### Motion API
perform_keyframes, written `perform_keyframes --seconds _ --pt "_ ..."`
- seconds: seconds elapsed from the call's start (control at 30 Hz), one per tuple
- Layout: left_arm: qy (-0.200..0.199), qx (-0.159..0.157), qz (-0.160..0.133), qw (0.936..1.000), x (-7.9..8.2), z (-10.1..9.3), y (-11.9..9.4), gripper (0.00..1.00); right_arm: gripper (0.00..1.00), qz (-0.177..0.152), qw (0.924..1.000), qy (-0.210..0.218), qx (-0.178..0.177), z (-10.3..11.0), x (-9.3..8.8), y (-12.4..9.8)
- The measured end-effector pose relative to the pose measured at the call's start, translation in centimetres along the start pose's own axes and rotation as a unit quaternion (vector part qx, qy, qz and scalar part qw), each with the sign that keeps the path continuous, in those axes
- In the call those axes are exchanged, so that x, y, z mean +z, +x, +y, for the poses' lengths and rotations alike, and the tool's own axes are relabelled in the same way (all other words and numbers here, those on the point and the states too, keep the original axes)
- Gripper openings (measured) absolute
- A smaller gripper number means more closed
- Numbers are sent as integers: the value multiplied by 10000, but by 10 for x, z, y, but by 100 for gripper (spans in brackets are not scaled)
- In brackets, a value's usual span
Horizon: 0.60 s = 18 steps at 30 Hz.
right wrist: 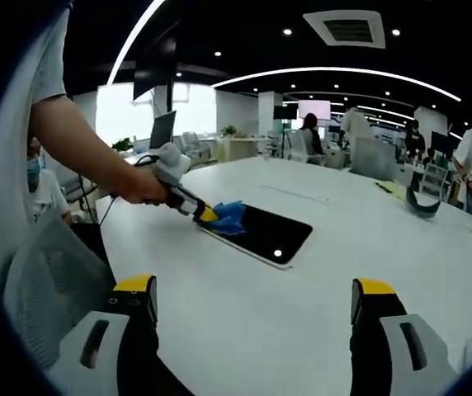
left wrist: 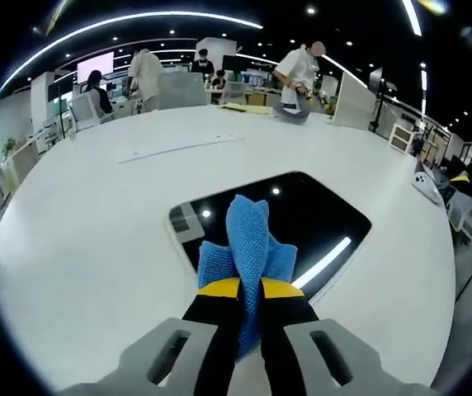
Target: Wipe the mirror surface with the cleaning cloth until all visible marks leave the cleaned area.
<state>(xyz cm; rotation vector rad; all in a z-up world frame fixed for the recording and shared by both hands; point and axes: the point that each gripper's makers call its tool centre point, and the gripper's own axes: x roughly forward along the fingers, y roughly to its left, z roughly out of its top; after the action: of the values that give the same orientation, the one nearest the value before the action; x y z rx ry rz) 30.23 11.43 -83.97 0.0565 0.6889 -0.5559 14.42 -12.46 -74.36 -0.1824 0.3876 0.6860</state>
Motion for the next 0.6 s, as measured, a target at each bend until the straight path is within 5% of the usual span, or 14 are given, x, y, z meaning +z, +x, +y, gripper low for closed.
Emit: perform_keyframes --seconds 0.6 --pt "-151 287 168 9993 5 0 -19 5 96 -73 9999 69 12 0 3 -1"
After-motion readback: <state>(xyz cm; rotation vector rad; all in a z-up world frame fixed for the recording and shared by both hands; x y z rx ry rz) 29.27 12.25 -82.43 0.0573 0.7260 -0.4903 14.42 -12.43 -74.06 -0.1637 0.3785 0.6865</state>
